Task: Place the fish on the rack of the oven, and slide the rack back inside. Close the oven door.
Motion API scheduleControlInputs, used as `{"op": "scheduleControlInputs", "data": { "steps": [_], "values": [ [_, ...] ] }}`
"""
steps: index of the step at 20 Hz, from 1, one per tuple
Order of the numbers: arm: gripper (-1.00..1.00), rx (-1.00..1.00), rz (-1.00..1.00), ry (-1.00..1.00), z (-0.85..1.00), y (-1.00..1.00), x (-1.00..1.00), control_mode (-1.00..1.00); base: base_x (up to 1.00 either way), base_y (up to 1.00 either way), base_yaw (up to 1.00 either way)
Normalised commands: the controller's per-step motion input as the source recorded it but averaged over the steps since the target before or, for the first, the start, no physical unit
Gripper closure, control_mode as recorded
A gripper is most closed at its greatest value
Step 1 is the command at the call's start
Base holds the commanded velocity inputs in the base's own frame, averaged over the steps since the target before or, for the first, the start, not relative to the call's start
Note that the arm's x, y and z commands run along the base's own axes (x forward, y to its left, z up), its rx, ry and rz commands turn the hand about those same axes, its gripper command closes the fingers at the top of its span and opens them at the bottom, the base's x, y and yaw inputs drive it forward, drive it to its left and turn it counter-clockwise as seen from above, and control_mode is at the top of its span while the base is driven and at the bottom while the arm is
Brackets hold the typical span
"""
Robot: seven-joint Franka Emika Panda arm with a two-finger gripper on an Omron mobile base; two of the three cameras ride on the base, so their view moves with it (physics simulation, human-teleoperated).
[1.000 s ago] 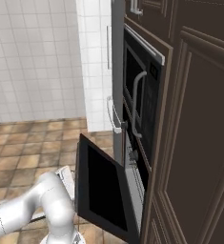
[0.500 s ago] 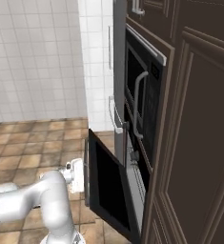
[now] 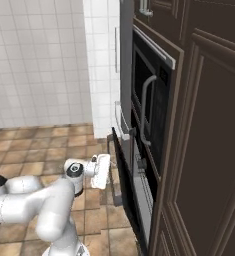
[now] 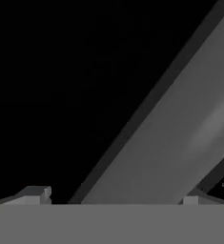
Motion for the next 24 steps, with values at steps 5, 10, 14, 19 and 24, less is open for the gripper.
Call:
{"op": "scheduleControlInputs", "data": {
  "steps": [5,10,14,19,24],
  "values": [
    [-1.00,-0.01,-0.37,0.00,0.21,-1.00,0.23,-1.00,0.00,0.00,0.00],
    [-1.00,0.00,-0.40,0.00,0.06,-1.00,0.24,-1.00,0.00,0.00,0.00],
    [-1.00,0.00,-0.41,0.00,0.01,-1.00,0.24,-1.00,0.00,0.00,0.00],
    [-1.00,0.00,-0.44,0.00,0.00,-1.00,0.12,-1.00,0.00,0.00,0.00],
    [-1.00,0.03,-0.30,0.00,-0.03,-0.52,-0.02,-1.00,0.00,0.00,0.00]
  ]
}}
